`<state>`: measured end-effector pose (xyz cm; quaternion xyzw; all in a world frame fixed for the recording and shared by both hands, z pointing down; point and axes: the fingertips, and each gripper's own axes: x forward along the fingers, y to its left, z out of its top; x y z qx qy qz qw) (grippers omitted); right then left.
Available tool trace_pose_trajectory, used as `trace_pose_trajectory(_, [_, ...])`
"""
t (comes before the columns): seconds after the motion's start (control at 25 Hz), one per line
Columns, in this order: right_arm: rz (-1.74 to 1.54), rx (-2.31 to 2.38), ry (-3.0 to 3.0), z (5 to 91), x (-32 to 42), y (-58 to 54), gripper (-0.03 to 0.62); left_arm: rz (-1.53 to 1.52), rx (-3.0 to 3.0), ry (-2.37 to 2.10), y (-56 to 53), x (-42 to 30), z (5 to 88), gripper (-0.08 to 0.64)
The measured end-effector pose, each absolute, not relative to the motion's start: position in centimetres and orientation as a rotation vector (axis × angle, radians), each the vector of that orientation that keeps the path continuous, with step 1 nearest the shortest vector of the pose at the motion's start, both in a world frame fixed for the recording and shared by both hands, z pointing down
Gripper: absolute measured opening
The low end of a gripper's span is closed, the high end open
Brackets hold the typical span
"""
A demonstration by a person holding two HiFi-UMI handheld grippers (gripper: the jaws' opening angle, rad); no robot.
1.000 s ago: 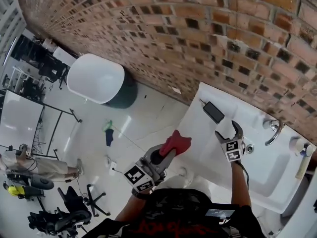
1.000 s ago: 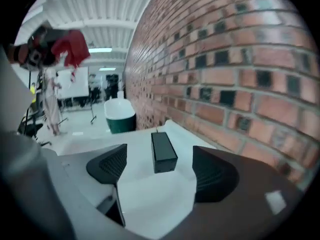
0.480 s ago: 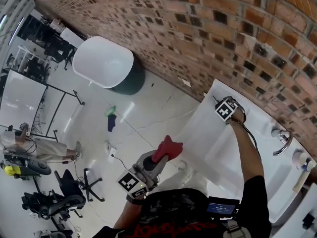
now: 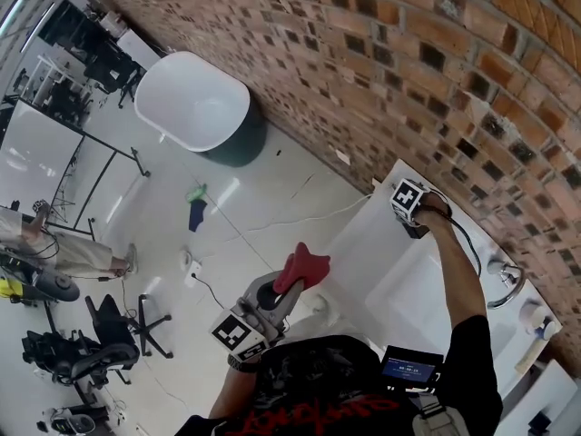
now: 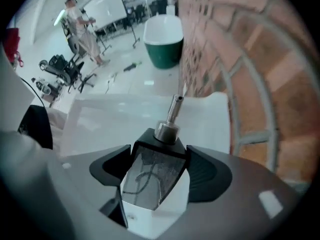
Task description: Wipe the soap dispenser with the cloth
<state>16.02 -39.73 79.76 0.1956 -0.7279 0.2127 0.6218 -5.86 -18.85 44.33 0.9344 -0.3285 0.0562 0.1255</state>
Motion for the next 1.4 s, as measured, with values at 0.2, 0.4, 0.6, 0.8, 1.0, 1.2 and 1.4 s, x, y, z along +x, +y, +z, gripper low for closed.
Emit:
trace_pose_trajectory(0.2, [0.26,0.964,-2.142,73.1,15.9,-42.0,0.347,0.164,2.727,-0.943,-20.5,-4.6,44.2,0.045])
trace_pose_trajectory(0.4, [0.025,1.205,-2.22,73.2,17.2,-39.9,0.339,0.152,2.754,-0.892,-21.8,-2.6,44.3,0.044])
trace_pose_trajectory(0.6, [0.193,1.214,-2.249,73.9,17.5,-38.2,0.479,0.077,2.805,-0.818,-22.7,-1.3,43.0,0.044])
trace_pose_trajectory(0.8, [0.242,1.447,-2.287,68.1,20.0,-34.9,0.498,0.044,2.835,-0.756,-23.8,-1.6,43.5,0.044])
trace_pose_trajectory(1.0, [0.313,1.617,-2.304,66.4,21.8,-28.3,0.434,-0.017,2.866,-0.67,-23.4,-1.3,44.3,0.044])
trace_pose_trajectory(1.2, [0.369,1.593,-2.117,72.5,22.5,-31.3,0.305,-0.018,2.869,-0.521,-20.1,-3.1,46.8,0.044])
trace_pose_trajectory(1.4, [0.303,1.588,-2.11,70.5,20.9,-33.0,0.19,0.03,2.831,-0.634,-18.3,-6.6,47.7,0.044])
